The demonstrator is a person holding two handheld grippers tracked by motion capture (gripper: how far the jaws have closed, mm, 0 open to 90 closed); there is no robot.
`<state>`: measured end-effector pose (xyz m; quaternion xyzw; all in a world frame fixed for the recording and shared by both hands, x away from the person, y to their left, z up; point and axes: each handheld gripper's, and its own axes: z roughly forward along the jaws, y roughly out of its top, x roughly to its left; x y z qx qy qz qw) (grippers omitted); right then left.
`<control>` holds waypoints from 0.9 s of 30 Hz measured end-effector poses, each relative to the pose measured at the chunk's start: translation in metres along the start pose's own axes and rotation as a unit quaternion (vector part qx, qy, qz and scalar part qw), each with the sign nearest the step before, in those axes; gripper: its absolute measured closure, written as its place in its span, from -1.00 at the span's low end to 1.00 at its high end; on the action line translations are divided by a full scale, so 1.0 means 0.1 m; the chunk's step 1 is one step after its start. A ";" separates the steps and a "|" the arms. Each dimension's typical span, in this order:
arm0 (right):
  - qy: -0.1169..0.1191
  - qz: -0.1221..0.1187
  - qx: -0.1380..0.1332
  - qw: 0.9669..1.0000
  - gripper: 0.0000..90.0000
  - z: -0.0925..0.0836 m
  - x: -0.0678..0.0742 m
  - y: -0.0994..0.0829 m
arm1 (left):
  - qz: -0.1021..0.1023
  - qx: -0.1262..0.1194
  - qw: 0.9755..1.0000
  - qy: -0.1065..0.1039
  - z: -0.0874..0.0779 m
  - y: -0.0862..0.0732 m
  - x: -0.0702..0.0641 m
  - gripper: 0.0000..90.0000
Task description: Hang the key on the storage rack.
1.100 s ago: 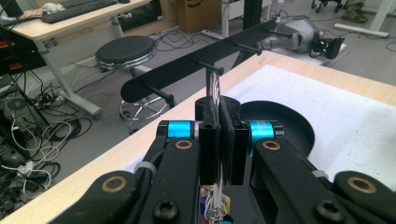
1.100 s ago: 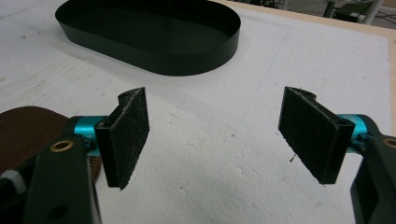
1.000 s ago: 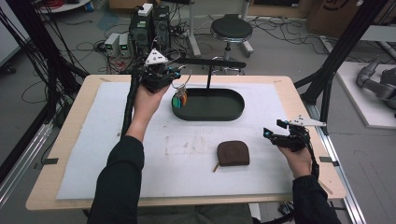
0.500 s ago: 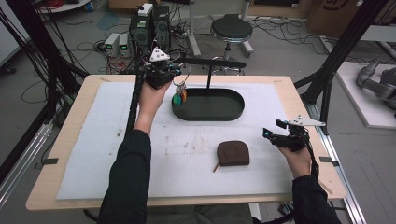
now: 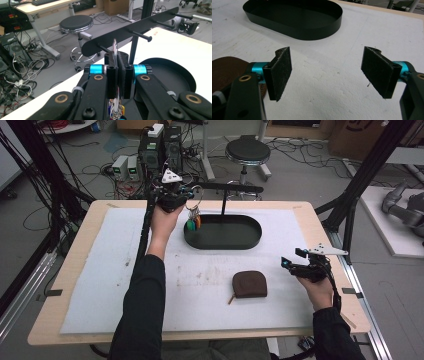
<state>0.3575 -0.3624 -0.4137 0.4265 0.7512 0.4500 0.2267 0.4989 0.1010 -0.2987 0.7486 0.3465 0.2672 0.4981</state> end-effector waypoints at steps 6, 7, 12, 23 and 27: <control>-0.001 0.000 -0.001 1.000 -0.44 0.00 0.00 0.00 | -0.001 0.001 1.000 0.003 0.05 -0.02 0.00 0.92; -0.001 0.000 -0.001 1.000 -0.44 0.00 0.00 0.00 | -0.002 0.001 1.000 0.003 0.05 -0.02 0.01 0.92; 0.000 0.000 -0.001 1.000 -0.44 0.01 0.00 0.00 | -0.003 0.001 1.000 0.008 0.07 -0.03 0.03 0.92; 0.001 0.001 -0.002 1.000 -0.44 0.01 0.00 0.00 | -0.006 0.010 1.000 0.016 0.12 -0.07 0.05 0.92; 0.001 0.000 0.000 1.000 -0.44 0.01 0.00 0.00 | -0.005 0.014 1.000 0.015 0.14 -0.08 0.04 0.91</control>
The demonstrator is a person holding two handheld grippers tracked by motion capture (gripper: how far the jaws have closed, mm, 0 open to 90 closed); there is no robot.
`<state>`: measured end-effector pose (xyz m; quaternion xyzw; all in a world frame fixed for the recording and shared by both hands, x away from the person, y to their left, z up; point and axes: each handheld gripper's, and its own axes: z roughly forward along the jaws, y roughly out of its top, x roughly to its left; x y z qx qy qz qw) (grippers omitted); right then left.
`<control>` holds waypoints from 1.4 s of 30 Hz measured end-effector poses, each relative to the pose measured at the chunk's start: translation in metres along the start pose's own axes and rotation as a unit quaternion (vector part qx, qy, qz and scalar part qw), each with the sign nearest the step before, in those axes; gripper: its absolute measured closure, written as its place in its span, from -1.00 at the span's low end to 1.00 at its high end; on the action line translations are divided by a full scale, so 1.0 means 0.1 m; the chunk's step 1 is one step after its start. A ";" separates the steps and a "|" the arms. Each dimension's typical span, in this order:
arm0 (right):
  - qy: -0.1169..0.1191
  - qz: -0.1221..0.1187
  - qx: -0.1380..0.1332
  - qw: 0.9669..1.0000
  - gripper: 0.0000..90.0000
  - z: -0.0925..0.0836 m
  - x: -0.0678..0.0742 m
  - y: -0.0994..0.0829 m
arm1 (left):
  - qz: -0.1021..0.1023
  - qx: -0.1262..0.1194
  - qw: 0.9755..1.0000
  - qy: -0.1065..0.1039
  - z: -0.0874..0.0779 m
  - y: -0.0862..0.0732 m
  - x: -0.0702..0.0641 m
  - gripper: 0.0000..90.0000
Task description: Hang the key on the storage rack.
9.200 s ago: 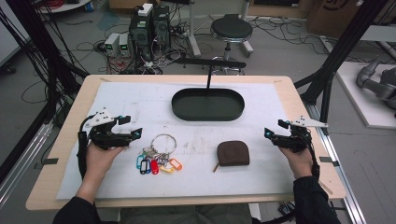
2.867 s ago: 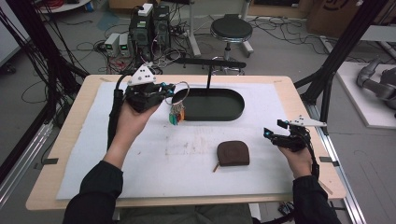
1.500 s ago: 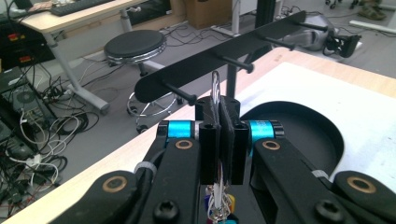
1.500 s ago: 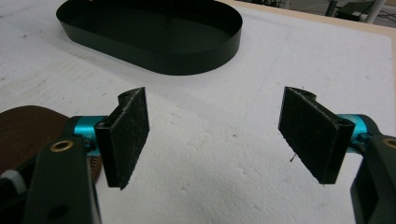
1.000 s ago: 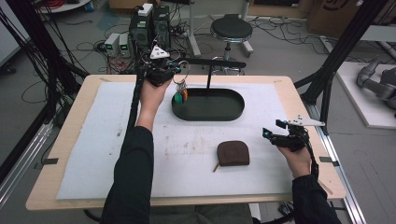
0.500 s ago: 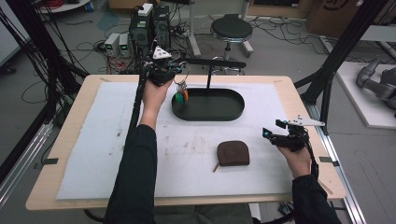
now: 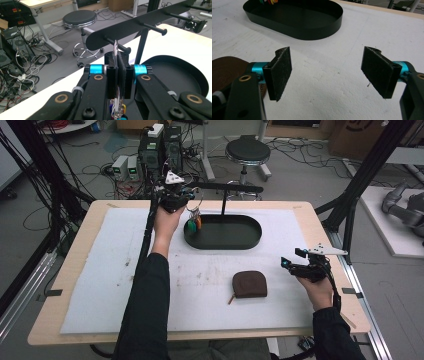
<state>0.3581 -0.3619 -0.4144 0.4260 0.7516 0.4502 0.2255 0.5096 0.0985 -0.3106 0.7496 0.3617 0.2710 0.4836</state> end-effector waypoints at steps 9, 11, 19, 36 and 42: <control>-0.001 -0.001 -0.001 1.000 -0.44 0.00 0.00 0.00 | 0.009 0.009 1.000 0.011 0.01 -0.02 -0.02 0.84; -0.001 -0.002 -0.001 1.000 -0.44 0.00 0.00 0.00 | 0.013 0.011 1.000 0.016 0.01 -0.02 -0.03 0.84; -0.002 -0.001 0.001 1.000 -0.44 0.01 0.01 0.00 | 0.025 0.015 0.999 0.039 -0.10 -0.05 -0.06 0.32; -0.010 -0.011 0.009 1.000 -0.44 0.01 0.06 0.00 | -0.001 -0.018 0.999 -0.029 -1.00 -0.63 -0.21 -0.28; -0.011 -0.012 0.013 1.000 -0.44 0.00 0.08 -0.01 | 0.019 -0.019 0.999 -0.027 -1.40 -1.03 -0.36 -0.39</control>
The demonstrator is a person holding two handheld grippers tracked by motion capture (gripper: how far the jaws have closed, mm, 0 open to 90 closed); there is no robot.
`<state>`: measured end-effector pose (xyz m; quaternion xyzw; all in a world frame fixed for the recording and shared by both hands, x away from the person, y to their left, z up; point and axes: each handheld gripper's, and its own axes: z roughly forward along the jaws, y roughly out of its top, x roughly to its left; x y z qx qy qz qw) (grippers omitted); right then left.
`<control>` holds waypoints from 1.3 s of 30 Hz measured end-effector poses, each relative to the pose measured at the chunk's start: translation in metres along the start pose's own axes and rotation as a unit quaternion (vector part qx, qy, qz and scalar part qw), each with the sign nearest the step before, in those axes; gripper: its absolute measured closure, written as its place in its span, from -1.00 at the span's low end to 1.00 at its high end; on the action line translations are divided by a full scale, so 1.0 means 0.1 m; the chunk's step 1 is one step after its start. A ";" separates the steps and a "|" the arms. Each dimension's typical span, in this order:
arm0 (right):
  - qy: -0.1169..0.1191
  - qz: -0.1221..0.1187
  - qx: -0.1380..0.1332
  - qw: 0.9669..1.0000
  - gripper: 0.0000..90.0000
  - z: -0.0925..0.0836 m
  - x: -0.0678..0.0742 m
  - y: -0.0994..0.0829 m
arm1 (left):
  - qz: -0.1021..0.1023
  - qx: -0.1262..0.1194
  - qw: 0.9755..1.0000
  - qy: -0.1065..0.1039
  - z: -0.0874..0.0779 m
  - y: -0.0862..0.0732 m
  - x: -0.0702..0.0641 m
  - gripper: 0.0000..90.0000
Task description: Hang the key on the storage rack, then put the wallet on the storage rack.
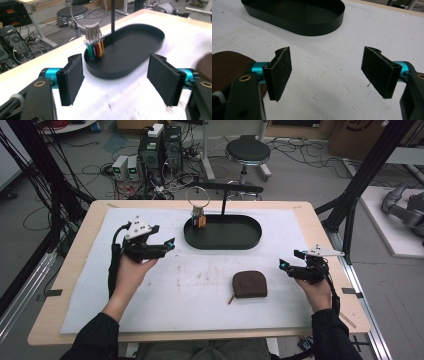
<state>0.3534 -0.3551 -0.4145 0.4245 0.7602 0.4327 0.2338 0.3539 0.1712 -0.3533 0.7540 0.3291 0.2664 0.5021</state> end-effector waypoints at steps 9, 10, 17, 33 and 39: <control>0.000 0.009 0.000 1.000 -0.44 -0.04 0.01 -0.01 | 0.003 -0.026 0.999 0.029 -0.43 -0.53 -0.05 -0.44; 0.000 0.009 0.000 1.000 -0.44 -0.04 0.01 -0.01 | 0.003 -0.026 0.999 0.029 -0.43 -0.53 -0.05 -0.44; 0.000 0.011 -0.006 1.000 -0.44 -0.08 -0.01 -0.01 | -0.015 -0.023 0.998 0.056 -0.53 -0.65 0.04 -0.44; 0.026 0.006 -0.017 1.000 -0.41 -0.15 0.02 -0.07 | -0.018 -0.009 0.998 0.058 -0.42 -0.72 0.11 -0.44; 0.054 -0.003 -0.002 0.999 -0.31 -0.09 0.13 -0.06 | -0.017 -0.002 0.998 0.060 -0.40 -0.72 0.12 -0.44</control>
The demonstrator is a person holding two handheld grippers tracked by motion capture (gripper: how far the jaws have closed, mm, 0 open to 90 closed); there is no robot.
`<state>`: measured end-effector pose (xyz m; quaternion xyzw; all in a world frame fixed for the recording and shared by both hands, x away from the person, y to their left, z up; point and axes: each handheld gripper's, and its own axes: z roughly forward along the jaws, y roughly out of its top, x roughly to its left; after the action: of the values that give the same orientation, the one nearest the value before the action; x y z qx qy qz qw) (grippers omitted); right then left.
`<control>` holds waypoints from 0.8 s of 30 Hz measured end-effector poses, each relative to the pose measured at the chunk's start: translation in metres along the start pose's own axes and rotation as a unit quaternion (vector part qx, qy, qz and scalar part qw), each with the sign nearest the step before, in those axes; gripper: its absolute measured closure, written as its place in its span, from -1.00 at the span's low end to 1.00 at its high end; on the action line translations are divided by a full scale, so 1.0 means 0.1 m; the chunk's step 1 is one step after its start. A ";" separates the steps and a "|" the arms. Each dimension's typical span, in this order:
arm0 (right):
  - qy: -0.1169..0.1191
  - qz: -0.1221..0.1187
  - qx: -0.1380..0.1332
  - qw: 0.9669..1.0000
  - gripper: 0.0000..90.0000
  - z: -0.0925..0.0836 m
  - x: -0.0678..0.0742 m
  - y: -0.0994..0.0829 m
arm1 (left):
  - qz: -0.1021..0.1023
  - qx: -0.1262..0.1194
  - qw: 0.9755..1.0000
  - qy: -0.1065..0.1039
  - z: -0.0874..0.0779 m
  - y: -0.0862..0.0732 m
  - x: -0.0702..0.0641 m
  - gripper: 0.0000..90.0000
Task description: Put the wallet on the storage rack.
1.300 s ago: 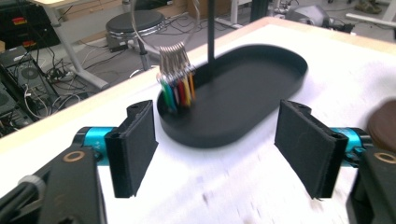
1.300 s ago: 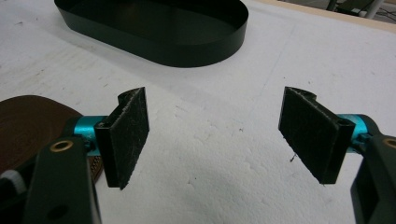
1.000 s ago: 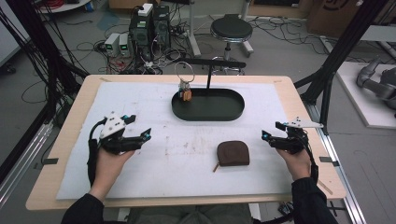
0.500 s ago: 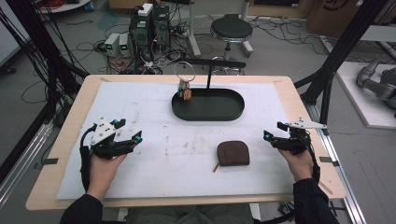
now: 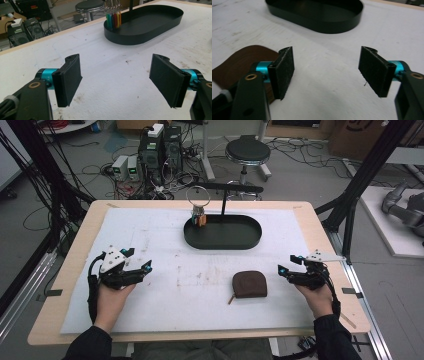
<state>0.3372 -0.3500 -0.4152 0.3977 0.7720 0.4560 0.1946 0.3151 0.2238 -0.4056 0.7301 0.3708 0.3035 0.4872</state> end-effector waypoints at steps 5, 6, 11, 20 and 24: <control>0.053 -0.028 0.037 0.997 -0.19 0.17 0.16 0.01 | 0.009 0.010 1.000 -0.005 0.05 -0.01 -0.04 -0.44; 0.053 -0.028 0.037 0.997 -0.19 0.17 0.16 0.01 | 0.009 0.010 1.000 -0.005 0.05 -0.01 -0.04 -0.44; 0.076 -0.031 0.059 0.995 -0.18 0.24 0.22 0.01 | 0.011 0.013 1.000 -0.007 0.06 -0.02 -0.05 -0.43; 0.120 0.004 0.096 0.988 -0.28 0.34 0.20 -0.04 | 0.015 0.020 1.000 -0.010 0.09 -0.02 -0.06 -0.42; 0.124 0.020 0.114 0.985 -0.26 0.40 0.20 -0.06 | 0.016 0.023 1.000 -0.011 0.10 -0.03 -0.07 -0.42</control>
<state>0.3495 -0.3140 -0.4394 0.3728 0.8290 0.4148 0.0415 0.3189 0.2136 -0.4120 0.7502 0.3601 0.2947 0.4697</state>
